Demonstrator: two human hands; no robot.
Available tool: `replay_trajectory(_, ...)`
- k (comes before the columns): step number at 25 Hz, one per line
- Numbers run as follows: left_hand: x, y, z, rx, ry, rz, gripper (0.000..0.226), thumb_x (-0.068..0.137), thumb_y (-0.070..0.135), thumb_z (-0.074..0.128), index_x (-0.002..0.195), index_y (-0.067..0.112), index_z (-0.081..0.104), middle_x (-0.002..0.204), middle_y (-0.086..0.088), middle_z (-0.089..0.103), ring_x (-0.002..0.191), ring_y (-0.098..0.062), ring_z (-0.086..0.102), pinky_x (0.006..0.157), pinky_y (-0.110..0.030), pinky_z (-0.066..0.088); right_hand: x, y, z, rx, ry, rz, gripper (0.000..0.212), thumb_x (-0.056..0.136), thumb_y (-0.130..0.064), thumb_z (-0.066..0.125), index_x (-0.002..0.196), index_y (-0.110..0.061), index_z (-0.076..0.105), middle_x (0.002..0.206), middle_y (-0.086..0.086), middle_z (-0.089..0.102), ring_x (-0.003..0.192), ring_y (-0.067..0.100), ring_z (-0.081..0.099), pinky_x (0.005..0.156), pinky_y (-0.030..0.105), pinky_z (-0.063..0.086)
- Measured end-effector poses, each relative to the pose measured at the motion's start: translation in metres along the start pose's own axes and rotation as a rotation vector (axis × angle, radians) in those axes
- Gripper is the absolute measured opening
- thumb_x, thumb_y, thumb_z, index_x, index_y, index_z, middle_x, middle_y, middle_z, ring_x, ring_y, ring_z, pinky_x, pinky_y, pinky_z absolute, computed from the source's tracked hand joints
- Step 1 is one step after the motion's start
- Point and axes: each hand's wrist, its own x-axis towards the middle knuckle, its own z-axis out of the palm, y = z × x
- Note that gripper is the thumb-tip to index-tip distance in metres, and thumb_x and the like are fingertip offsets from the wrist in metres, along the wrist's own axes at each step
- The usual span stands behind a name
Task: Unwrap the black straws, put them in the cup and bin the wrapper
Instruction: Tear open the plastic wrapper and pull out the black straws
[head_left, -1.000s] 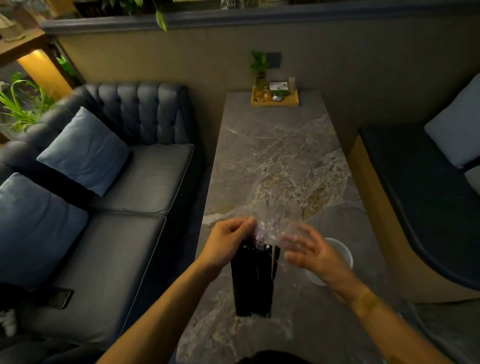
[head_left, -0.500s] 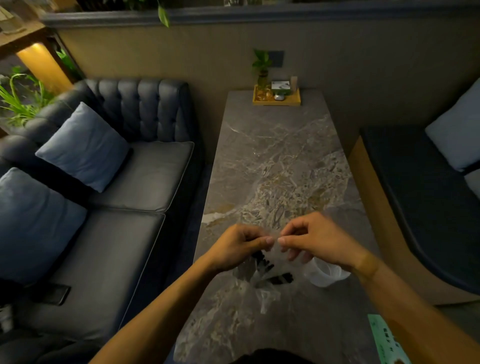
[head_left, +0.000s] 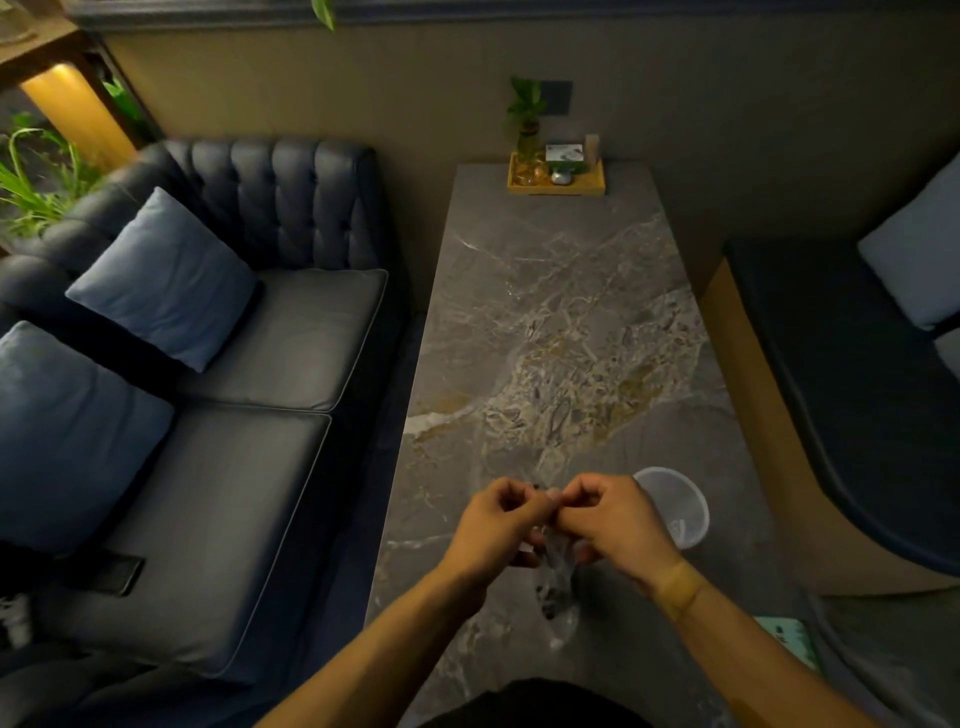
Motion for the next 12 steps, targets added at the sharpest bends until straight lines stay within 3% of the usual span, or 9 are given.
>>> replay_trajectory(8, 0.001, 0.002, 0.000, -0.011, 0.010, -0.045, 0.012, 0.092, 0.023, 0.060, 0.087, 0.015, 0.068, 0.074, 0.000, 0.071, 0.066, -0.013, 0.068, 0.058, -0.024, 0.054, 0.001, 0.005, -0.007, 0.169, -0.145, 0.062, 0.007, 0.078, -0.008, 0.076, 0.076, -0.011, 0.070, 0.064, 0.005, 0.071, 0.054, 0.013, 0.066, 0.047, 0.025, 0.053)
replay_trajectory(12, 0.003, 0.008, -0.010, 0.082, 0.072, -0.006, 0.012, 0.092, 0.019, 0.059, 0.091, 0.009, 0.067, 0.070, 0.002, 0.068, 0.063, -0.010, 0.067, 0.059, -0.022, 0.055, 0.001, 0.006, -0.016, 0.202, -0.111, 0.042, 0.007, 0.079, -0.015, 0.077, 0.076, -0.011, 0.071, 0.066, 0.006, 0.072, 0.057, 0.014, 0.067, 0.045, 0.025, 0.052)
